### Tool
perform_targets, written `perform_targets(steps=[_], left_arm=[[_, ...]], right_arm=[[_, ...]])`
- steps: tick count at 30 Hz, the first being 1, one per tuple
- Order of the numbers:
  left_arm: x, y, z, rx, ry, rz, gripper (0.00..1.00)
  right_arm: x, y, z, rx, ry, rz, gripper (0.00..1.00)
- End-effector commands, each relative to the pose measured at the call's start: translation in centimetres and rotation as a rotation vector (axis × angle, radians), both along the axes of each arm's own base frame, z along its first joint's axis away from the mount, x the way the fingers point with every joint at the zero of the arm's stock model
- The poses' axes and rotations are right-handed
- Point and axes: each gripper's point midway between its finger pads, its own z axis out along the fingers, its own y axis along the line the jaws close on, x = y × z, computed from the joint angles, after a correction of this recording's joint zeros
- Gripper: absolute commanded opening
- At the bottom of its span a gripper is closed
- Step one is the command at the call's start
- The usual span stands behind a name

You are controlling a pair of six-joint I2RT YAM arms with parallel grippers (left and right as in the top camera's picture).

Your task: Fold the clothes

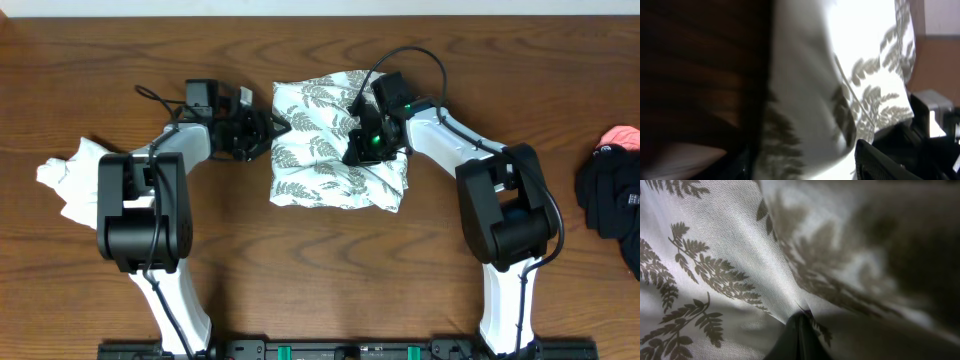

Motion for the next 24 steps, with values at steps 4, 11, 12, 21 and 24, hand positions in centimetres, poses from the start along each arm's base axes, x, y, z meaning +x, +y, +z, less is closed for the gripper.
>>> perform_targets(steps=[4,11,12,21,24], left_arm=[[-1.5,-2.8,-1.7,-0.005,0.036,-0.075,0.57],[-1.2,-2.6,-1.1,-0.017,0.017,-0.074,0.06],[-1.0,-2.5,-0.8,-0.018,0.010,-0.070,0.06],[0.7,-1.4,7.9,-0.023,-0.194,-0.046,0.06],[0.8,-1.4,12.1,-0.023,-0.296,-0.047,0.06]], right_arm=[[-0.5,-0.4,-1.5,-0.038,0.018,0.011,0.01],[-0.7,0.1,-1.1,-0.004,0.022,0.031,0.01],[-0.8,0.2,-0.9,0.014,0.027,0.033,0.01],[1.9,-2.1,2.9,0.050,-0.073,-0.020,0.07],[3.7,-4.1,5.7,0.029,-0.161,-0.071,0.08]])
